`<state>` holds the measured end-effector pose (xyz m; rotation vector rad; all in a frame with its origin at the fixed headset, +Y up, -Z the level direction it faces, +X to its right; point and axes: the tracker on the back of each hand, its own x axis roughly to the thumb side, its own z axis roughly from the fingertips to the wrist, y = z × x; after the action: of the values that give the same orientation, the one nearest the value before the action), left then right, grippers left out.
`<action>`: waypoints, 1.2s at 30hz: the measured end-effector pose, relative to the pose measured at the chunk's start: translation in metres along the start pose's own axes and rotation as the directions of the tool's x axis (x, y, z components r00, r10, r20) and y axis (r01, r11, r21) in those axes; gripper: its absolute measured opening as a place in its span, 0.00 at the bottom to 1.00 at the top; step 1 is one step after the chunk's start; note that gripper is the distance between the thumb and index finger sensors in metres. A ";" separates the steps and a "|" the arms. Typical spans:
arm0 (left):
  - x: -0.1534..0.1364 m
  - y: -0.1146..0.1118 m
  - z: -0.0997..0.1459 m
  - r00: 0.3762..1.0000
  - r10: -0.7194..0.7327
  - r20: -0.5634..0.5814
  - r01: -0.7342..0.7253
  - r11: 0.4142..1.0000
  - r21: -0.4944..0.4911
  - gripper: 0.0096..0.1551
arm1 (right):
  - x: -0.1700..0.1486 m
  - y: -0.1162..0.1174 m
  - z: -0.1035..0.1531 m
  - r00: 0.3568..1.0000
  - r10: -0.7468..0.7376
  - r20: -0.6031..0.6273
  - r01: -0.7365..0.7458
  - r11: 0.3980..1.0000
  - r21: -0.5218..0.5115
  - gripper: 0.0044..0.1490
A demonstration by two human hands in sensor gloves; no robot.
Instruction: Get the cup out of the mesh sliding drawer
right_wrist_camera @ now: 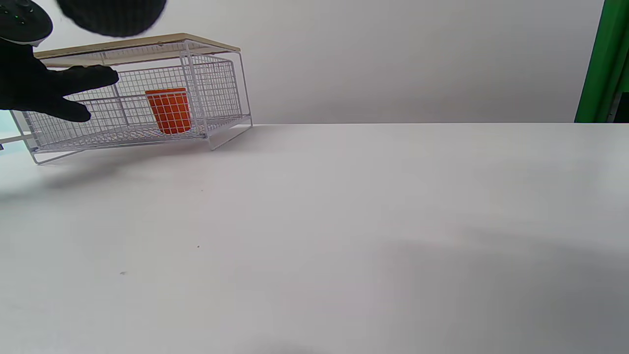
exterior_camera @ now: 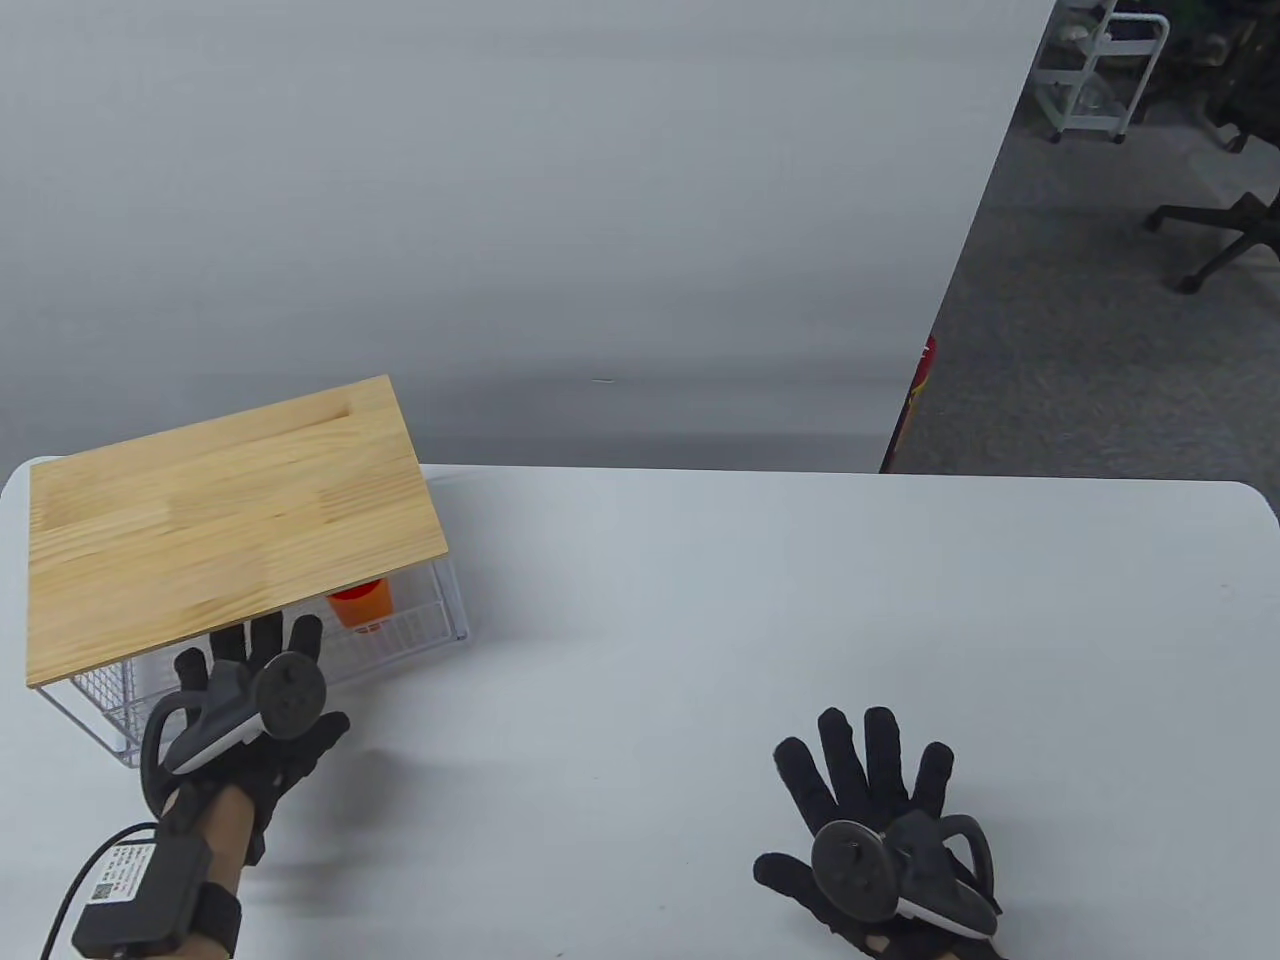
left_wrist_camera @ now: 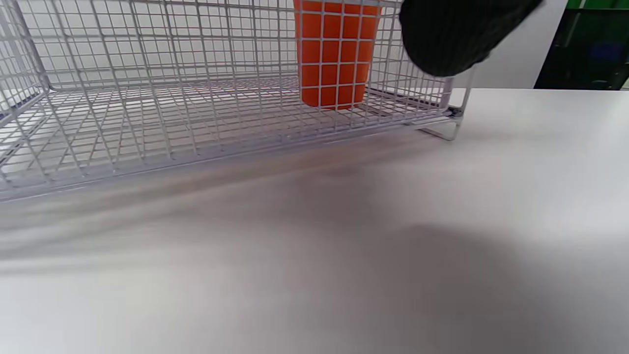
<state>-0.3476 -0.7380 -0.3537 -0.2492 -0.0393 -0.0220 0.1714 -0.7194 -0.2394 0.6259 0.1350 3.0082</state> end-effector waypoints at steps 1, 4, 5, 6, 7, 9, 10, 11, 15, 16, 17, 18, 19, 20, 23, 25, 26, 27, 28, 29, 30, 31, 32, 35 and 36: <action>-0.002 0.001 -0.004 1.000 0.014 -0.009 -0.014 1.000 0.000 0.58 | 0.000 0.000 0.000 1.000 0.001 -0.003 -0.001 1.000 0.002 0.61; -0.007 0.002 -0.013 0.999 0.039 -0.023 -0.038 0.999 0.023 0.57 | -0.001 0.001 0.000 1.000 -0.001 -0.007 0.001 1.000 0.007 0.61; -0.008 0.003 -0.016 0.999 0.041 -0.034 -0.041 0.999 0.016 0.57 | -0.001 0.000 -0.001 1.000 -0.002 -0.007 0.002 1.000 0.006 0.61; -0.009 0.003 -0.018 0.999 0.034 -0.040 -0.033 0.999 0.009 0.57 | -0.001 0.000 -0.001 1.000 -0.002 -0.007 0.002 1.000 0.005 0.60; -0.010 0.003 -0.020 0.998 0.029 -0.047 -0.028 1.000 0.013 0.57 | -0.001 0.000 -0.001 1.000 -0.003 -0.007 0.003 1.000 0.005 0.61; -0.012 0.002 -0.025 0.998 0.031 -0.058 -0.030 0.999 0.014 0.56 | -0.002 0.000 -0.001 1.000 -0.004 -0.009 0.004 1.000 0.004 0.60; -0.014 0.001 -0.027 0.996 0.036 -0.077 -0.036 0.999 -0.002 0.56 | -0.002 0.000 -0.001 1.000 -0.006 -0.011 0.006 1.000 0.006 0.60; -0.014 0.001 -0.028 0.996 0.041 -0.084 -0.042 0.999 -0.018 0.54 | -0.002 0.000 -0.001 1.000 -0.008 -0.011 0.008 1.000 0.007 0.60; -0.014 0.002 -0.033 0.995 0.008 -0.098 -0.005 0.999 0.033 0.48 | -0.003 0.000 -0.002 1.000 -0.004 -0.007 0.004 1.000 0.014 0.60; -0.014 0.002 -0.034 0.995 -0.007 -0.102 0.011 0.999 0.039 0.46 | -0.003 0.000 -0.002 1.000 -0.006 -0.007 0.006 1.000 0.017 0.60; -0.014 0.003 -0.035 0.994 -0.013 -0.107 0.018 0.999 0.048 0.44 | -0.003 0.001 -0.003 1.000 -0.007 -0.008 0.008 1.000 0.021 0.60; -0.014 0.003 -0.036 0.994 -0.012 -0.107 0.019 0.998 0.059 0.43 | -0.003 0.001 -0.003 1.000 -0.007 -0.009 0.007 1.000 0.024 0.60; -0.014 0.002 -0.037 0.994 -0.003 -0.110 0.011 0.997 0.074 0.41 | -0.004 0.002 -0.003 1.000 -0.007 -0.010 0.007 1.000 0.028 0.60; -0.015 0.002 -0.037 0.994 0.009 -0.105 0.000 0.996 0.088 0.40 | -0.004 0.002 -0.004 1.000 -0.008 -0.011 0.008 1.000 0.030 0.60; -0.017 -0.001 -0.038 0.992 0.039 -0.118 -0.021 0.988 0.152 0.30 | -0.004 0.002 -0.004 1.000 -0.009 -0.013 0.010 1.000 0.030 0.60; -0.017 0.000 -0.038 0.991 0.024 -0.132 0.002 0.982 0.189 0.23 | -0.004 0.002 -0.004 1.000 -0.008 -0.015 0.008 0.999 0.035 0.60; -0.017 0.000 -0.038 0.990 0.020 -0.137 0.007 0.980 0.198 0.20 | -0.004 0.003 -0.004 1.000 -0.007 -0.016 0.008 0.999 0.037 0.60; -0.017 0.000 -0.039 0.991 0.023 -0.135 0.004 0.980 0.198 0.19 | -0.004 0.003 -0.004 1.000 -0.007 -0.016 0.008 0.999 0.039 0.60; -0.017 0.001 -0.039 0.990 0.026 -0.138 0.002 0.981 0.196 0.18 | -0.004 0.003 -0.004 1.000 -0.010 -0.014 0.010 0.999 0.042 0.60; -0.018 0.002 -0.039 0.990 0.032 -0.141 -0.003 0.980 0.200 0.18 | -0.004 0.003 -0.004 1.000 -0.012 -0.013 0.012 0.999 0.045 0.60; -0.018 0.002 -0.039 0.990 0.042 -0.136 -0.013 0.979 0.205 0.17 | -0.004 0.003 -0.004 1.000 -0.012 -0.013 0.013 0.999 0.046 0.60; -0.018 0.002 -0.039 0.990 0.046 -0.135 -0.017 0.978 0.210 0.17 | -0.004 0.002 -0.004 1.000 -0.011 -0.013 0.012 0.999 0.044 0.60; -0.018 0.002 -0.039 0.990 0.043 -0.137 -0.013 0.977 0.213 0.16 | -0.004 0.002 -0.004 1.000 -0.011 -0.013 0.011 0.999 0.042 0.60; -0.016 0.003 -0.038 0.991 0.019 -0.134 0.012 0.974 0.227 0.16 | -0.004 0.002 -0.004 1.000 -0.014 -0.013 0.014 0.999 0.038 0.60; -0.016 0.003 -0.037 0.991 0.020 -0.131 0.010 0.974 0.228 0.16 | -0.004 0.002 -0.004 1.000 -0.013 -0.014 0.014 0.999 0.038 0.60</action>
<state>-0.3626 -0.7438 -0.3910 -0.0177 0.0905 -0.0287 0.1733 -0.7220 -0.2446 0.6047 0.1963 3.0042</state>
